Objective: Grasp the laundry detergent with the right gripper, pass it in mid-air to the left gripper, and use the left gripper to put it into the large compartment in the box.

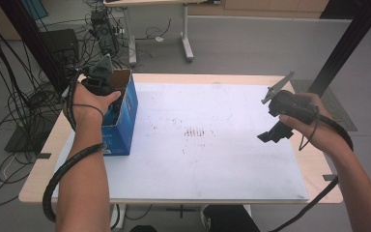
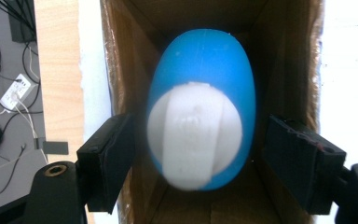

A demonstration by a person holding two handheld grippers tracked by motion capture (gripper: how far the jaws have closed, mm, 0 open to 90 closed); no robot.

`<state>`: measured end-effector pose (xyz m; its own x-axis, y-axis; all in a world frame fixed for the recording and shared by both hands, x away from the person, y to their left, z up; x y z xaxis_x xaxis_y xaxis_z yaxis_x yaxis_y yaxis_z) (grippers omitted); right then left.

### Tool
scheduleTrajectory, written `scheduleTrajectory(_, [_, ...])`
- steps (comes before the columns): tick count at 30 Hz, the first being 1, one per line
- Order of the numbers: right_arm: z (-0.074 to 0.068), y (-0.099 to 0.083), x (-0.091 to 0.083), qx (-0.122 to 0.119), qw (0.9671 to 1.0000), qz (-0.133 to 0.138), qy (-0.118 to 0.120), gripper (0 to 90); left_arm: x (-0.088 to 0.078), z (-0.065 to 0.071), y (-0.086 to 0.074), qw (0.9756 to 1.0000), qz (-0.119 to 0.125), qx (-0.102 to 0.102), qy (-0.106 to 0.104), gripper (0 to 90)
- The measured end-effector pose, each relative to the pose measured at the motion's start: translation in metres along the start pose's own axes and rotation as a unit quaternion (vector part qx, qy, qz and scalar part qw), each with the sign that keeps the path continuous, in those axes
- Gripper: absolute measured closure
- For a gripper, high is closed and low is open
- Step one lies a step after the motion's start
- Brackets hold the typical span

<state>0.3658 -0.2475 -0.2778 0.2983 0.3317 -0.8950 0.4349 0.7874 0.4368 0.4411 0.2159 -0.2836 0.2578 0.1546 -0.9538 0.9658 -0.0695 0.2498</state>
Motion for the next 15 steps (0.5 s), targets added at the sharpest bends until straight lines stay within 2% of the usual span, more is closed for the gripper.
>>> scheduleTrajectory(6, [0.000,0.000,-0.001,0.001,1.0000,0.000,-0.001,4.9,-0.015,-0.001,-0.003,1.0000,0.008,0.005,0.003,22.3])
scheduleTrajectory(15, [0.003,0.002,0.002,0.009,0.9999,-0.003,-0.006,4.9,-0.042,0.015,-0.005,0.9988,0.026,0.036,-0.022,15.5])
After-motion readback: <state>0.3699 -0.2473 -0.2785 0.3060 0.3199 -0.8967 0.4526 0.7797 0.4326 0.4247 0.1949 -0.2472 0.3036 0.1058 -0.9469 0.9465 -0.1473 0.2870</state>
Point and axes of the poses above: each handheld gripper's, and its own axes: x roughly forward along the jaws, y roughly out of its top, z roughly to its right, the point moved 4 cm from there along x, roughly forward along the jaws, and after that the axes turned 3 degrees about z, right-handed, at the moved point
